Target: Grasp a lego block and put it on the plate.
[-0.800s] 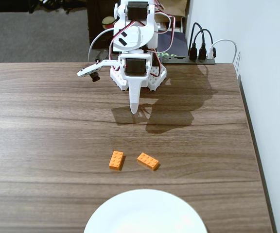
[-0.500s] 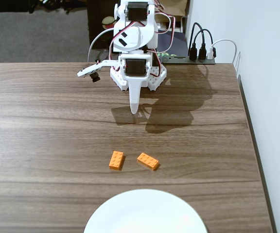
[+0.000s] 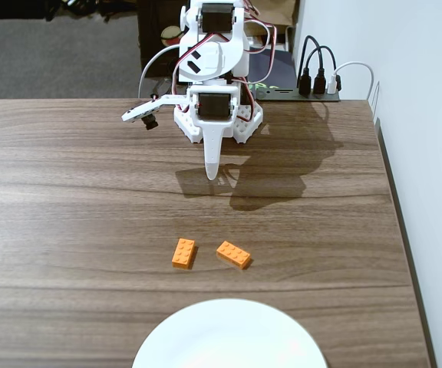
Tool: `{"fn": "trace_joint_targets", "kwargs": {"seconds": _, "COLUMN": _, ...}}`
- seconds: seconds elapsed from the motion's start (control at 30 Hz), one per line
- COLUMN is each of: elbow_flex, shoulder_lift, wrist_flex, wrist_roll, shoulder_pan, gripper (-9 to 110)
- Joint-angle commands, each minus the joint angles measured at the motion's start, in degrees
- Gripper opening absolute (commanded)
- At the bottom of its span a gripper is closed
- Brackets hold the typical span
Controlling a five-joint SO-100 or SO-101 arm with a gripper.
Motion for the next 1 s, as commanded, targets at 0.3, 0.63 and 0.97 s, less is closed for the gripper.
{"fn": "trace_joint_targets", "kwargs": {"seconds": 0.3, "elbow_flex": -0.35, "shoulder_lift": -0.09, "wrist_flex": 0.09, "wrist_roll": -0.09, "shoulder_pan": -0.18, "gripper": 1}}
{"fn": "trace_joint_targets", "kwargs": {"seconds": 0.63, "elbow_flex": -0.35, "shoulder_lift": -0.09, "wrist_flex": 0.09, "wrist_roll": -0.09, "shoulder_pan": -0.18, "gripper": 1}}
{"fn": "trace_joint_targets", "kwargs": {"seconds": 0.97, "elbow_flex": -0.88, "shoulder_lift": -4.04, "wrist_flex": -2.72, "wrist_roll": -0.35, "shoulder_pan": 0.26, "gripper": 1}}
